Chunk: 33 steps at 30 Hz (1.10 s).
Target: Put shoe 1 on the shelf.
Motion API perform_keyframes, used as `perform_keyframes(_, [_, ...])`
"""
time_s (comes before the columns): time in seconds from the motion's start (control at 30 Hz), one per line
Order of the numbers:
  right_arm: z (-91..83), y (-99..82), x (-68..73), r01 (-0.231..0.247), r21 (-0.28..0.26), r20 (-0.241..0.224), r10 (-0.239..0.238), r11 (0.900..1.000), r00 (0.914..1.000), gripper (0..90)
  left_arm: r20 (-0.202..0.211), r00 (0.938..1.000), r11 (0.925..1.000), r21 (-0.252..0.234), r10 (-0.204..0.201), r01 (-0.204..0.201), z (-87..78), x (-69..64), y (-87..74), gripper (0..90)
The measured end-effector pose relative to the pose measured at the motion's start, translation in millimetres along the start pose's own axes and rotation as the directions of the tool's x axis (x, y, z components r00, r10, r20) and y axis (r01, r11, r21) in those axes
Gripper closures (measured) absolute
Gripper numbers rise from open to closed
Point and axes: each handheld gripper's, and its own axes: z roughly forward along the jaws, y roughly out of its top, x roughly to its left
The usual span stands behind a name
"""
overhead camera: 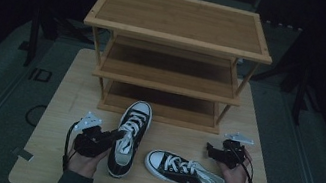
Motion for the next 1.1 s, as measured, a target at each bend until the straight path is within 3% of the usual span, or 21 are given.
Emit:
perform_keyframes(0.63, [0.0, 0.0, -0.1, 0.002, -0.001, 0.000, -0.002, 1.0000, 1.0000, 13.8, 0.035, 0.9991, 0.9985, -0.050, 0.024, -0.022, -18.5, -8.0, 29.4, 88.6])
perform_keyframes(1.1, [0.0, -0.1, -0.2, 0.003, -0.001, 0.000, -0.003, 1.0000, 1.0000, 13.8, 0.073, 0.9973, 0.9974, -0.072, 0.010, -0.005, -33.6, -13.2, 41.3, 88.5])
